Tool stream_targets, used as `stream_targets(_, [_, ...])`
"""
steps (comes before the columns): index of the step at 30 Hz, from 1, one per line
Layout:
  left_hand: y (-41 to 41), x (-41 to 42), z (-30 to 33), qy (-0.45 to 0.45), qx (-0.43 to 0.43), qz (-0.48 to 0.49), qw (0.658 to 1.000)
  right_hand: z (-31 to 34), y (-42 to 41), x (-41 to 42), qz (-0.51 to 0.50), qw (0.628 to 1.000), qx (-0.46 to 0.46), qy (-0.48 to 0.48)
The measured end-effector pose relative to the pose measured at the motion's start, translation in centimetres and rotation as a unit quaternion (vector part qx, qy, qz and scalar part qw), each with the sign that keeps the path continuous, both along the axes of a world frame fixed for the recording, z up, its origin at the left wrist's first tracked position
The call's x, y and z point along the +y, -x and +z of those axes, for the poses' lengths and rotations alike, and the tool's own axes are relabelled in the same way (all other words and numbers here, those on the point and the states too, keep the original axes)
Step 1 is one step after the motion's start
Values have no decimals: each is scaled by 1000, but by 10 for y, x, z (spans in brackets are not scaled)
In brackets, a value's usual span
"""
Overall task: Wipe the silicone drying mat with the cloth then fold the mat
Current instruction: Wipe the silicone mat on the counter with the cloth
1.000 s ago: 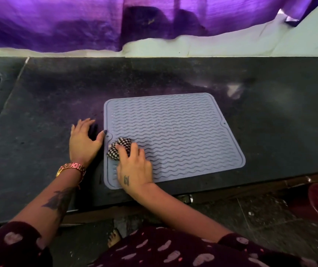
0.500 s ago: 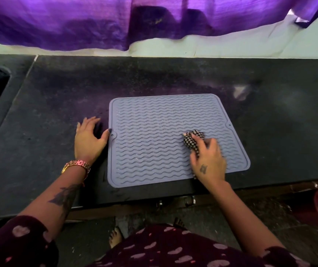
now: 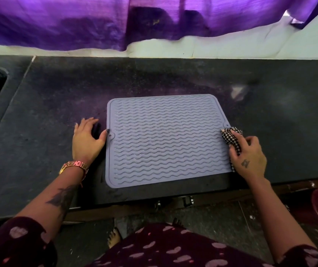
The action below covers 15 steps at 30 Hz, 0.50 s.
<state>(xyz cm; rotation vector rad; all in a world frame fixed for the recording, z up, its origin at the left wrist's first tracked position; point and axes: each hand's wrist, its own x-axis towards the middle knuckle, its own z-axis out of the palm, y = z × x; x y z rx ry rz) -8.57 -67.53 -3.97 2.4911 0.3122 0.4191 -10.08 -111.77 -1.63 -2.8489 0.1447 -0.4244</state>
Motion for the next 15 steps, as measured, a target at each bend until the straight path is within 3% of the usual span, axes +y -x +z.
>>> stream_targets(7, [0,-2,1,3,3,-1,1000,5,-11,-12,-6,1000,-16,3])
stream_targets(11, [1,-2,3,2,9,1,1000,18,-28,-9,-98,980,-31,-172])
stream_targets(13, [1,-3,4,4,10,2,1000,32,-39,0,-132,923,-37,-360])
stream_targets(15, [1,-3,4,4,10,1,1000,47,-48,11,-102,810,-11,-577])
